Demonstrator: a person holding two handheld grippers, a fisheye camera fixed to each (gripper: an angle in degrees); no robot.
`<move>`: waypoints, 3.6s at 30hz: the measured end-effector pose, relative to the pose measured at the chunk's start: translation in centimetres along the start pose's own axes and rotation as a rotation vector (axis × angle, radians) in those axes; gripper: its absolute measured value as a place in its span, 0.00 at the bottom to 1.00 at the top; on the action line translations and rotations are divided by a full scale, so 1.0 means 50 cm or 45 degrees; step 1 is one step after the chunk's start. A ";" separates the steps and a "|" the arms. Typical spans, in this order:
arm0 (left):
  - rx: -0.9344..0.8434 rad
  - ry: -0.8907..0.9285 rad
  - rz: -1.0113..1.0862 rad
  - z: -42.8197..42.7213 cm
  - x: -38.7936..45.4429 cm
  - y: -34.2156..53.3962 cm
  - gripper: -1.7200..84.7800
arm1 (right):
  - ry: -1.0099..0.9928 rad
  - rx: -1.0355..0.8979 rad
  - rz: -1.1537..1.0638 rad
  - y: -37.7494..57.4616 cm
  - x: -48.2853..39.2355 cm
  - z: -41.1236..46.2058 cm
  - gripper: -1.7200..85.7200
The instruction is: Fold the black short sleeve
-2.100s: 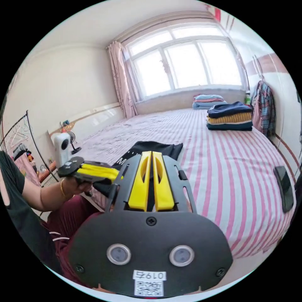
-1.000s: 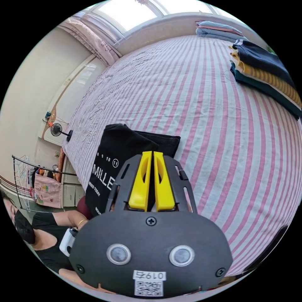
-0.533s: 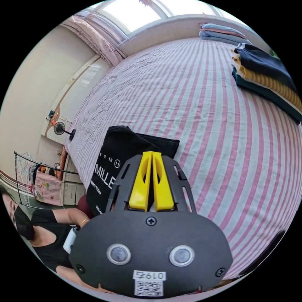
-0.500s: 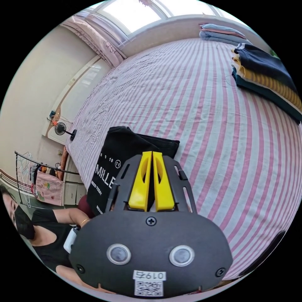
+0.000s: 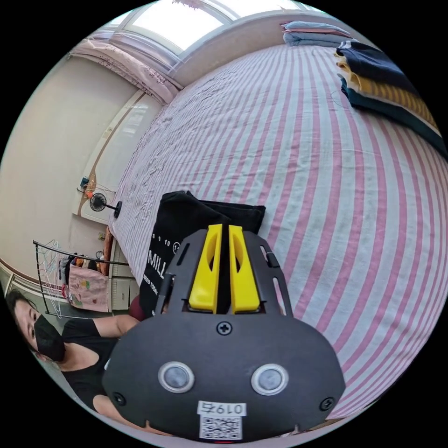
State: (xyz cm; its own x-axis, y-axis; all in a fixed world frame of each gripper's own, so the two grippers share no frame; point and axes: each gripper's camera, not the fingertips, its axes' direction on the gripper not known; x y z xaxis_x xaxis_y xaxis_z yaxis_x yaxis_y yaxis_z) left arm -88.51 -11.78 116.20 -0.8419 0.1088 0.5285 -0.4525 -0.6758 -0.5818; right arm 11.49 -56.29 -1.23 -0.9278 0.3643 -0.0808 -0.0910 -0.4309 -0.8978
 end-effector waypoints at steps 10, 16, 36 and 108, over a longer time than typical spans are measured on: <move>0.006 0.021 -0.025 -0.005 -0.005 -0.006 0.03 | -0.033 -0.078 -0.026 -0.006 -0.010 0.016 0.06; 0.029 0.008 -0.013 -0.017 -0.009 -0.010 0.03 | -0.025 -0.089 -0.073 -0.004 -0.032 0.002 0.03; 0.014 -0.014 -0.025 -0.052 -0.049 -0.053 0.03 | 0.122 -0.152 -0.164 0.084 -0.086 0.082 0.05; -0.334 0.149 -0.813 -0.408 -0.906 0.059 0.03 | -0.020 0.388 0.066 1.256 0.005 0.168 0.02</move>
State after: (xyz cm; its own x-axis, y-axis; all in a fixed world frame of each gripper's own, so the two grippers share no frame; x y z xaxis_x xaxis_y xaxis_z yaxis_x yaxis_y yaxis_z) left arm -57.70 -3.83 77.94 -0.4068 0.5137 0.7554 -0.9130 -0.2570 -0.3169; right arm 2.50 -90.22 -53.99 -0.9394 0.3231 -0.1144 -0.1452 -0.6775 -0.7210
